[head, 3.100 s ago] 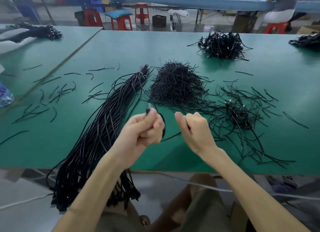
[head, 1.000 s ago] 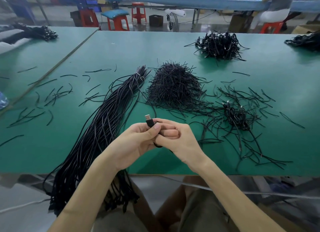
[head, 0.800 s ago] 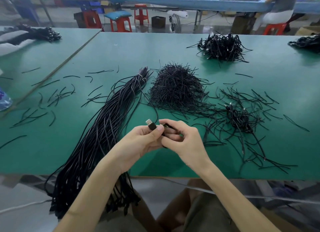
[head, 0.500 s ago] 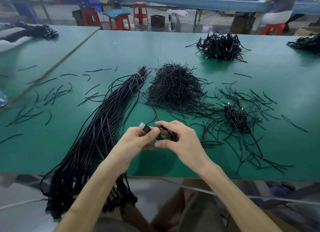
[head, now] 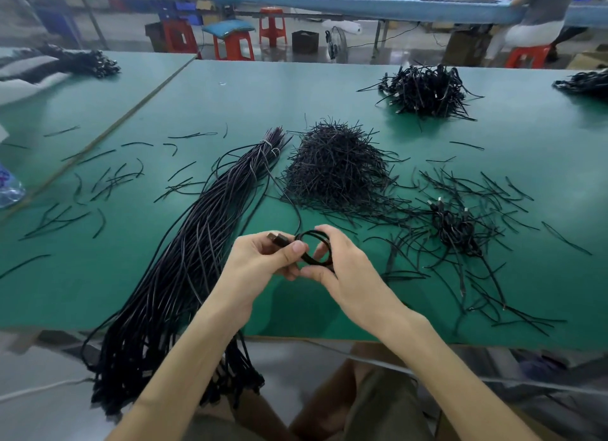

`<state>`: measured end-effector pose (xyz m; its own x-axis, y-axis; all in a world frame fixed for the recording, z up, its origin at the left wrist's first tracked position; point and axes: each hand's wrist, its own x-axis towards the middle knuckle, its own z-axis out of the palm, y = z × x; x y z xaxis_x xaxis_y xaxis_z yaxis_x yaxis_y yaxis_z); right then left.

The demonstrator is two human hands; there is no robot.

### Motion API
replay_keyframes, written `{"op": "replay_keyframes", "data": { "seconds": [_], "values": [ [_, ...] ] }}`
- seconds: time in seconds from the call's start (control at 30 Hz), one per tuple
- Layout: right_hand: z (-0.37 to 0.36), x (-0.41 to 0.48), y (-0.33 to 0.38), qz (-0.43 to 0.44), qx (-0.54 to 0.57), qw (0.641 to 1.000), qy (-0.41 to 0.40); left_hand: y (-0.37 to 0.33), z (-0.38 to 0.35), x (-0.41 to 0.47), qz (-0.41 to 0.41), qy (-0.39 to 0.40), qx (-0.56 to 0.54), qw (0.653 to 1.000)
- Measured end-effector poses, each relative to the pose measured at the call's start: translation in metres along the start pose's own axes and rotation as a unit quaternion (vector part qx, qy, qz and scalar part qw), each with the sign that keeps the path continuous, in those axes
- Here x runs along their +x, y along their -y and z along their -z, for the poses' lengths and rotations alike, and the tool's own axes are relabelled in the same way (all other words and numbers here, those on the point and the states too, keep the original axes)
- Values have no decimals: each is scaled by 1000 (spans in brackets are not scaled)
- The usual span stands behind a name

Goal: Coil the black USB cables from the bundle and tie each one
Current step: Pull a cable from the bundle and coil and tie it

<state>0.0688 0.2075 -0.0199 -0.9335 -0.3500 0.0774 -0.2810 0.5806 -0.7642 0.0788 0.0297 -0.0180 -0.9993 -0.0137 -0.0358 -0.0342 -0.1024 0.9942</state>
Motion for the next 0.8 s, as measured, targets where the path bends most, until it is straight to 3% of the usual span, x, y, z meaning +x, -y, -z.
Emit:
{"op": "replay_keyframes", "data": {
  "seconds": [0.23, 0.33, 0.47, 0.6, 0.8],
  "values": [
    [8, -11, -9, 28, -141, 989, 44, -5, 1, 2, 53, 27, 75, 995],
    [9, -14, -6, 62, -209, 974, 57, -8, 5, 5, 34, 72, 150, 986],
    [8, -11, -6, 93, -297, 948, 61, -13, 13, 10, -26, 152, 353, 923],
    [5, -7, -4, 97, -326, 939, 57, -12, 5, 15, -12, 202, 501, 841],
    [6, 0, -1, 100, -310, 945, 41, -3, 4, 13, -46, 179, 506, 842]
  ]
}}
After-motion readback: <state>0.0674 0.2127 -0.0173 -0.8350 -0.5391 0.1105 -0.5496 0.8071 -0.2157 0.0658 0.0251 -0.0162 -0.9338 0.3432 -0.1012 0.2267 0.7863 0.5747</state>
